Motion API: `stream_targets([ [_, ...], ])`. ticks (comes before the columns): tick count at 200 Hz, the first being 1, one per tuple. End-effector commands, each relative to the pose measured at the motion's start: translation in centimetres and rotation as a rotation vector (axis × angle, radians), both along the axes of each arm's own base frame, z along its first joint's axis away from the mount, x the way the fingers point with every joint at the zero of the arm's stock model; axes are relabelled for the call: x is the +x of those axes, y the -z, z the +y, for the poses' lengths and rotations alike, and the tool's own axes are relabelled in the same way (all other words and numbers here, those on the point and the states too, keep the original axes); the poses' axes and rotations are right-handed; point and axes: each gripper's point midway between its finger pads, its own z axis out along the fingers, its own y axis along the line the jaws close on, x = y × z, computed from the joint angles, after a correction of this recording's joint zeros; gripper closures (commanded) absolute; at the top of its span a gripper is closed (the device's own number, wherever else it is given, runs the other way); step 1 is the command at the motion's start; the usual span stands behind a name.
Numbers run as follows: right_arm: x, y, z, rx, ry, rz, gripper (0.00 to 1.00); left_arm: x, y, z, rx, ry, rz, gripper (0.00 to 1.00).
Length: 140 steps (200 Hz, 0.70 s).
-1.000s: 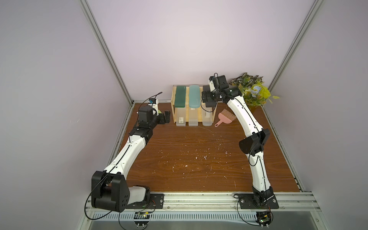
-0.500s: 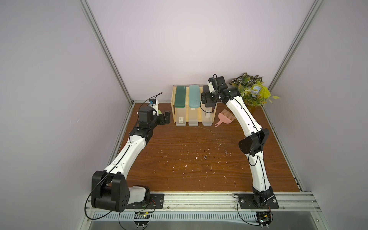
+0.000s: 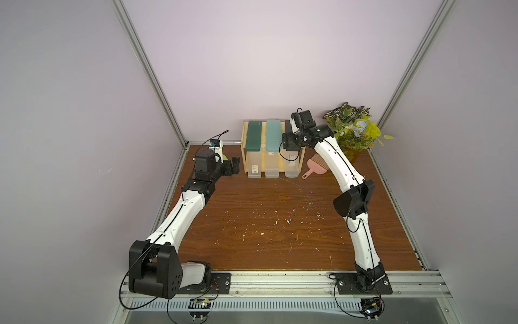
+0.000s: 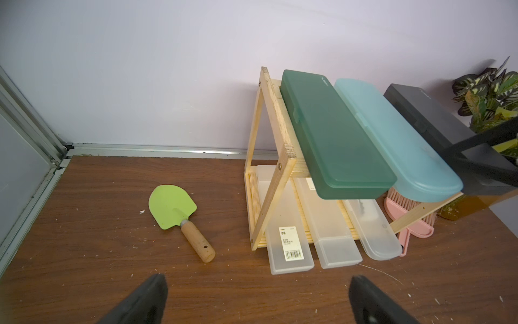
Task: Remove the pencil cases from the shelf
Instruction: Pick up the pencil case from the shelf.
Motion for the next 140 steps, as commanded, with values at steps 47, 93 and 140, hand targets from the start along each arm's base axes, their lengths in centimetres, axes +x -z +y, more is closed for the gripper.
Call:
stream_targets([
  [47,-0.2,-0.6,-1.1,-0.02,0.048,-0.006,0.41,-0.1,0.2,-0.2,0.013,-0.001,0.002,0.01],
  [93,-0.2,-3.3,-1.8,0.009,0.085,-0.062,0.51,-0.1,-0.3,-0.2,0.01,0.001,-0.005,0.01],
  [140,-0.8,-7.8,-2.4,0.062,0.105,-0.154,0.52,-0.1,-0.8,-0.2,0.007,0.003,-0.012,0.01],
])
